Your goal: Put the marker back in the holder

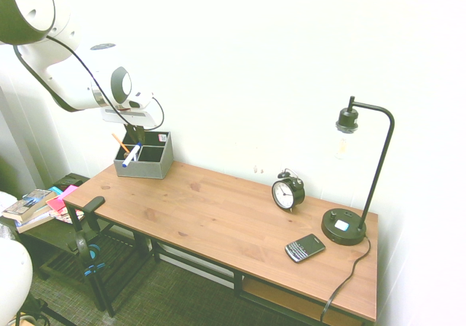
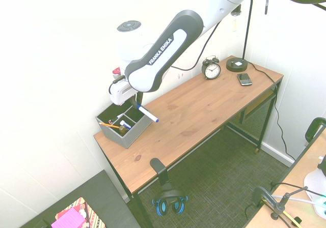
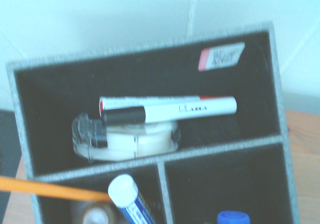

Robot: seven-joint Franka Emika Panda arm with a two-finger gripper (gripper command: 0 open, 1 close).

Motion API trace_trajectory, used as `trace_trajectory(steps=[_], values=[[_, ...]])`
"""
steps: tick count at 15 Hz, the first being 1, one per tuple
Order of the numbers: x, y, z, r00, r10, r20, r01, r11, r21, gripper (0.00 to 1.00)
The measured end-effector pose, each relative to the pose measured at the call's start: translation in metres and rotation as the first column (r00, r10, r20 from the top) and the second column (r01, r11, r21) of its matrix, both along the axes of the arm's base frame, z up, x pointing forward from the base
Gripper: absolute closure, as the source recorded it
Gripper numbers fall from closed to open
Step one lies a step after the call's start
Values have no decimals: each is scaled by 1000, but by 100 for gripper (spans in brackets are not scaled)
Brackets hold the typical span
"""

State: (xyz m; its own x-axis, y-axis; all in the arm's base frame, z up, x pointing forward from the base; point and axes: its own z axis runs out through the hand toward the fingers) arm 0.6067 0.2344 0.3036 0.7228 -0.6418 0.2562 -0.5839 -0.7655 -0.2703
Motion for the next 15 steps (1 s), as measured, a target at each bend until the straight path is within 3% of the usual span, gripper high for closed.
trace_trajectory(steps=[4,15], values=[[5,-5,-4,985,-49,163,49,999,6,100],[5,0,-19,922,-158,353,153,987,42,100]])
